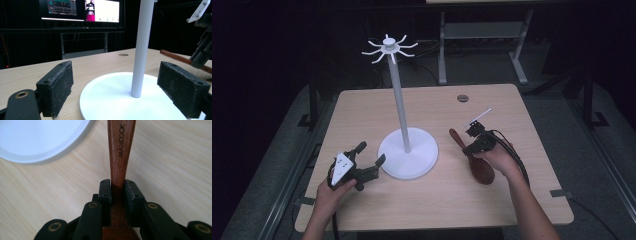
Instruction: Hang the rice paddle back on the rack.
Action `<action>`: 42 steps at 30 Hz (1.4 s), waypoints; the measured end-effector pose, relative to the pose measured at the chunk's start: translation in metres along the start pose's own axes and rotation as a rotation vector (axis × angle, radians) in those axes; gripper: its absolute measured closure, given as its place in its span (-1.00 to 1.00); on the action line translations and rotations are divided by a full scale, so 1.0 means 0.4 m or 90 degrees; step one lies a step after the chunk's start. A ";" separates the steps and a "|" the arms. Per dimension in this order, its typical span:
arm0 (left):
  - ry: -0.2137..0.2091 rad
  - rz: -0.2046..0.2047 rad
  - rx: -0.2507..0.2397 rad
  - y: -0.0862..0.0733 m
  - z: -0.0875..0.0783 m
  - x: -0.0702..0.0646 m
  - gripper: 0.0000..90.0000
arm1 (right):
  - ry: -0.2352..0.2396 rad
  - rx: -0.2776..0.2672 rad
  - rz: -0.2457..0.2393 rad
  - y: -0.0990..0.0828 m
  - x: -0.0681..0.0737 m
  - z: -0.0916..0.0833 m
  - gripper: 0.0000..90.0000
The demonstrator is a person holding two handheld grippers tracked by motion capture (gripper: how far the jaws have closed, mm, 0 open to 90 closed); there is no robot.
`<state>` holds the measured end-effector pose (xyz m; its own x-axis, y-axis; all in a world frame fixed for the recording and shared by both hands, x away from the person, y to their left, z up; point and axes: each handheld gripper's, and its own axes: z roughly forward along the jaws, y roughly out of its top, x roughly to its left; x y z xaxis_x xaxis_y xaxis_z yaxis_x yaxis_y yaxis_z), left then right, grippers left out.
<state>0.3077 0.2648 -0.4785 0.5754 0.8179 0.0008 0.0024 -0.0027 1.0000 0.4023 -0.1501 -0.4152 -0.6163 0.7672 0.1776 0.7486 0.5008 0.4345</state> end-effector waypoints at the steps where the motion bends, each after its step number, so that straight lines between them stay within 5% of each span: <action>1: 0.000 0.000 0.000 0.000 0.000 0.000 -0.72 | 0.003 -0.012 0.001 -0.003 -0.003 -0.004 0.71; 10: 0.000 0.000 0.000 0.000 0.000 0.000 -0.72 | 0.032 -0.088 0.001 -0.019 -0.017 -0.032 0.71; 26: 0.000 0.000 -0.001 0.000 0.000 0.000 -0.72 | 0.055 -0.260 -0.052 -0.045 -0.027 -0.069 0.72; 42: -0.001 0.000 -0.001 0.000 0.000 0.001 -0.72 | 0.067 -0.369 -0.091 -0.051 -0.007 -0.116 0.72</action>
<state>0.3079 0.2650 -0.4785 0.5761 0.8174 0.0016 0.0011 -0.0027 1.0000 0.3777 -0.1811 -0.3836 -0.7442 0.6497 0.1548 0.4193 0.2741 0.8655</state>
